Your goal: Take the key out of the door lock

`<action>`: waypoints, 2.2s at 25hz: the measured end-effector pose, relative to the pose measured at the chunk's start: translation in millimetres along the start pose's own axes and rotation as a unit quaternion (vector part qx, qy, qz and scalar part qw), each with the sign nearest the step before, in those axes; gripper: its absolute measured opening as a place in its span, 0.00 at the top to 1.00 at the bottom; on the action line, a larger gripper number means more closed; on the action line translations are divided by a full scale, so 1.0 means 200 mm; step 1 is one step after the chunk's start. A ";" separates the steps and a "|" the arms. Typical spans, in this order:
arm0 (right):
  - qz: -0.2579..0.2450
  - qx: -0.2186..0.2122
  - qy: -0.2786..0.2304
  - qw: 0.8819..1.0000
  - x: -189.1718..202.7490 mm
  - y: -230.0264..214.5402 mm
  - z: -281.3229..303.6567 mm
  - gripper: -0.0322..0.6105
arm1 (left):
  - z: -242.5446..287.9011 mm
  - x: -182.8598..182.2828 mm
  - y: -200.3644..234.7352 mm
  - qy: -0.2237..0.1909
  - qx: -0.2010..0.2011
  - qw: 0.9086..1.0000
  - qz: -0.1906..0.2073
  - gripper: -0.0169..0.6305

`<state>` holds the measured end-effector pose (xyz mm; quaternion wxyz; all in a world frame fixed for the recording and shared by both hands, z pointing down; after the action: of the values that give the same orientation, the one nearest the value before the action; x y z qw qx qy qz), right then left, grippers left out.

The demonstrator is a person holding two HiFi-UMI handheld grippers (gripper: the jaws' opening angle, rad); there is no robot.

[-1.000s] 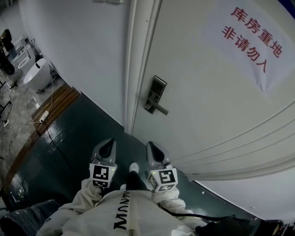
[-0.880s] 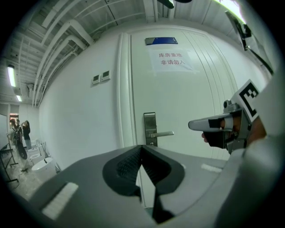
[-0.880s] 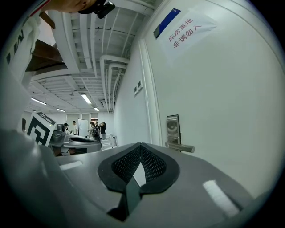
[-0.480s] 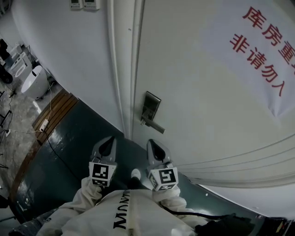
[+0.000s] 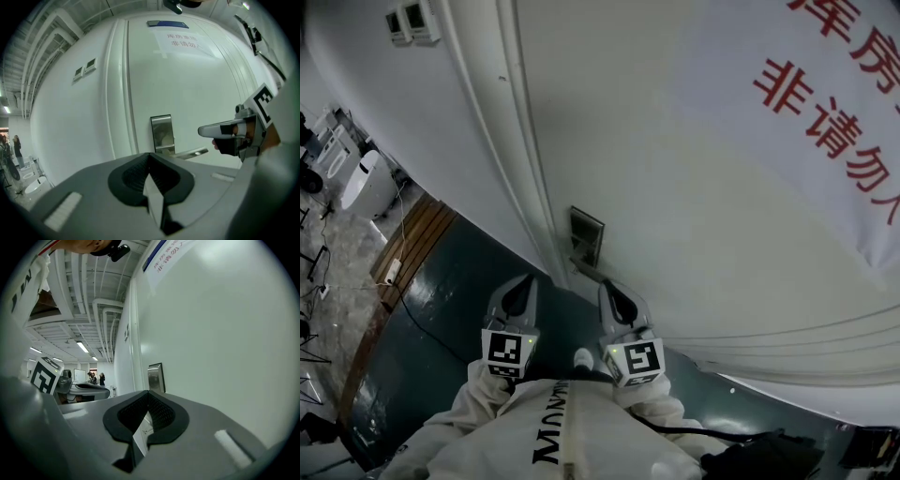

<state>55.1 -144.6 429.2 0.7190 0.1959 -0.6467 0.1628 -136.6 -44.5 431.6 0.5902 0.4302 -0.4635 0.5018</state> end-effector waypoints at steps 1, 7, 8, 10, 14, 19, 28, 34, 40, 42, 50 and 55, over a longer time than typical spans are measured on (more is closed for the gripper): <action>0.001 0.000 -0.002 1.000 0.00 -0.01 0.01 0.95 | 0.02 0.00 0.00 0.001 0.003 1.000 0.003 0.97; -0.007 0.027 -0.001 1.000 -0.02 -0.06 0.03 0.95 | 0.16 -0.03 0.01 0.004 0.036 0.999 0.016 0.97; -0.008 0.037 -0.002 0.999 -0.03 -0.07 0.03 0.95 | 0.18 -0.03 0.01 0.003 0.045 0.999 0.019 0.97; -0.009 0.059 0.000 0.998 -0.03 -0.08 0.05 0.95 | 0.24 -0.04 0.01 -0.002 0.066 0.998 0.023 0.97; -0.006 0.118 0.020 0.993 -0.03 -0.07 0.08 0.95 | 0.36 -0.07 0.06 -0.002 0.124 0.992 0.029 0.97; 0.000 0.193 0.035 0.981 -0.04 0.00 0.13 0.95 | 0.49 -0.09 0.17 0.007 0.189 0.981 0.032 0.97; 0.026 0.325 0.058 0.944 0.00 0.21 0.19 0.95 | 0.55 -0.02 0.37 0.026 0.256 0.966 0.030 0.97; 0.027 0.371 0.074 0.925 0.05 0.32 0.19 0.95 | 0.55 0.03 0.41 0.034 0.288 0.957 0.030 0.97; 0.051 0.410 0.077 0.908 0.08 0.37 0.15 0.87 | 0.55 0.03 0.44 0.032 0.301 0.953 0.032 0.97; 0.065 0.427 0.084 0.898 0.10 0.37 0.14 0.79 | 0.55 0.03 0.44 0.033 0.304 0.952 0.031 0.97; 0.155 0.446 0.073 0.879 0.25 0.39 0.11 0.68 | 0.53 0.05 0.46 0.039 0.310 0.949 0.039 0.97; 0.220 0.431 0.033 0.874 0.32 0.40 0.14 0.63 | 0.53 0.06 0.50 0.043 0.307 0.950 0.044 0.97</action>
<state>-1.5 -90.2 500.1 0.5297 0.3336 -0.5143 0.5862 -247.8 -133.2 469.1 0.4268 0.5477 -0.2794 0.6632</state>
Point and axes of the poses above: the fingertips, and each gripper's own axes: z forward along the fingers, y to its left, x out of its underside, the point moved 9 cm from there along -z, backward along the fingers, and after that the axes turned 11 degrees about -z, right-handed, at the moved point
